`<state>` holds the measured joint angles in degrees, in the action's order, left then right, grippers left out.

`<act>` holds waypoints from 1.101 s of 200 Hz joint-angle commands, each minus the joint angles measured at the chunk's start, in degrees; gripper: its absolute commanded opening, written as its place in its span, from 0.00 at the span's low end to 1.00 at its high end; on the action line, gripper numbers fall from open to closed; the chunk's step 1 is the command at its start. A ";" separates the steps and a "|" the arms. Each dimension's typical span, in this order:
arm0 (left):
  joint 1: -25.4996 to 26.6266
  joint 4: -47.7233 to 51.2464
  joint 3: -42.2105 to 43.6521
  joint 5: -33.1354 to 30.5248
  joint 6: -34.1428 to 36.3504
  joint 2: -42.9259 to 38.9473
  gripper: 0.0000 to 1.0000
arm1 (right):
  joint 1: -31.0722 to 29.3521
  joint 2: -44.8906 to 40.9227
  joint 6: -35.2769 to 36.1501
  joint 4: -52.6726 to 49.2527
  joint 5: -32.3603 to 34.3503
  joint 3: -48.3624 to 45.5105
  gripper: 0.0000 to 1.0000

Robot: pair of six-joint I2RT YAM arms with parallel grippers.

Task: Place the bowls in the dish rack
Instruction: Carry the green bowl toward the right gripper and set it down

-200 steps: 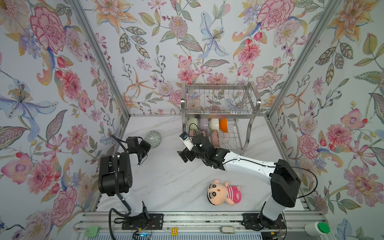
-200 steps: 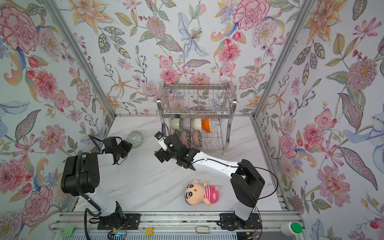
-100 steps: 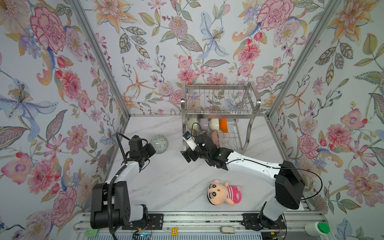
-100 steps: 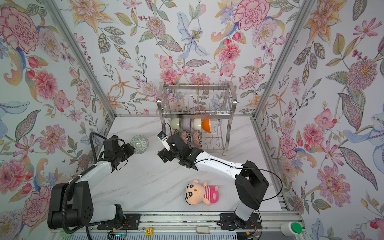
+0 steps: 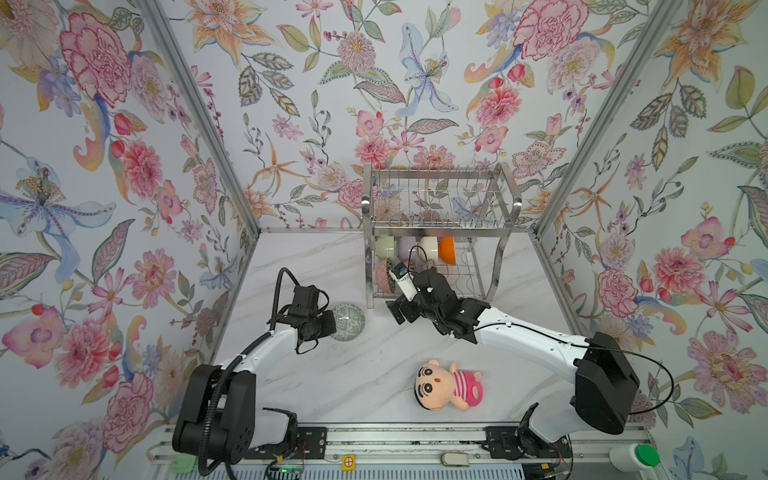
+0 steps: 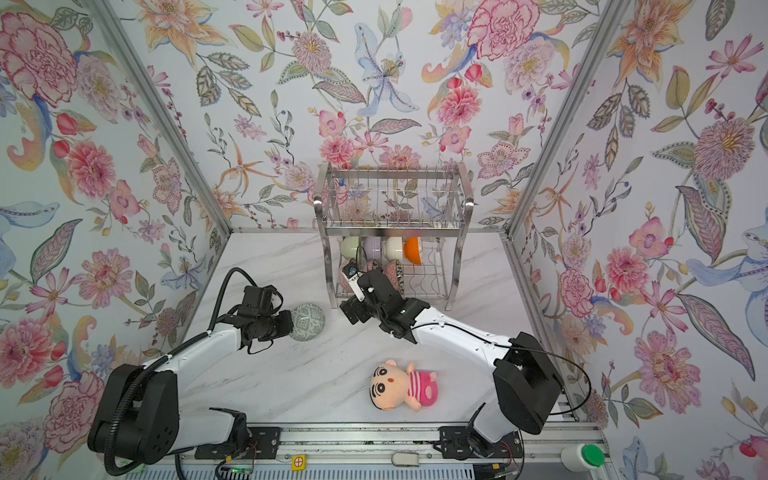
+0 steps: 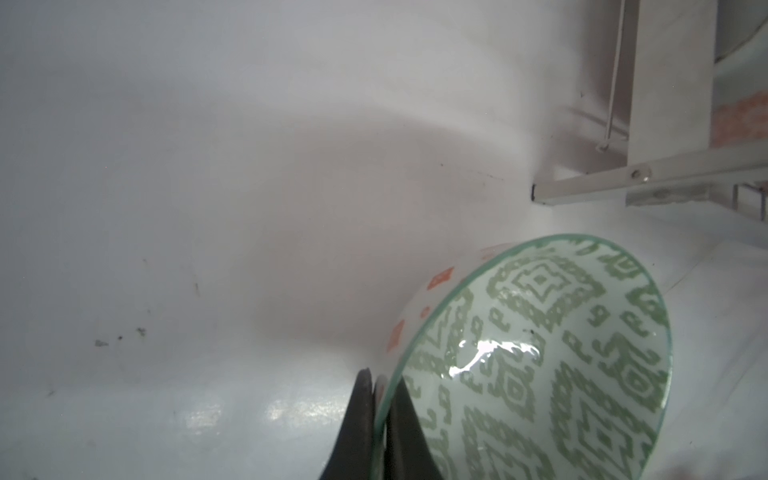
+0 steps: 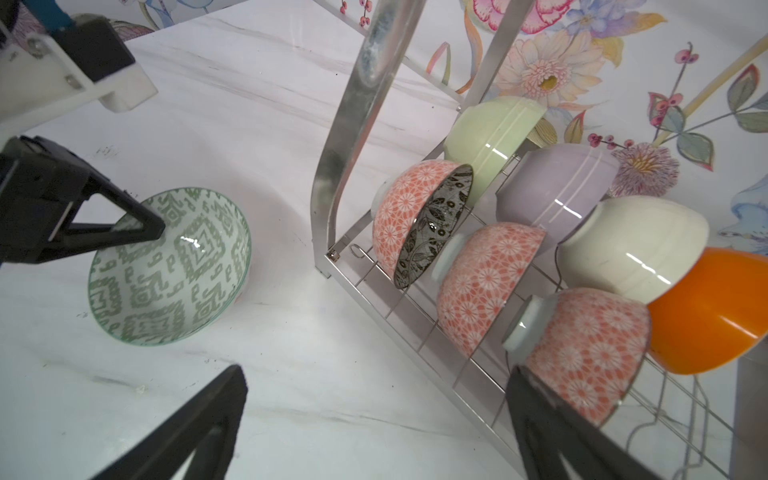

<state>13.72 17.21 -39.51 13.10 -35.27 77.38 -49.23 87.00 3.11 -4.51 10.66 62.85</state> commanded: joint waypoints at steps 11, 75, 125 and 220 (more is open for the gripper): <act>8.51 3.05 -8.22 -3.16 1.18 4.42 0.00 | 1.32 -3.19 -1.53 -0.80 0.96 -2.52 0.99; 21.19 5.98 -23.08 -6.74 1.63 18.18 0.00 | 3.69 -7.98 -3.26 -5.54 4.26 -5.73 0.99; 26.63 8.16 -31.11 -8.88 2.24 25.27 0.00 | 11.41 -14.35 -10.07 -6.53 -0.71 -11.78 0.99; 28.86 8.09 -31.44 -9.96 1.61 26.94 0.05 | 15.21 -17.04 -11.19 -4.43 -3.77 -15.30 0.99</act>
<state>41.65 25.82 -70.17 4.12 -33.58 103.85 -34.30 70.63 -6.76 -9.65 8.36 48.23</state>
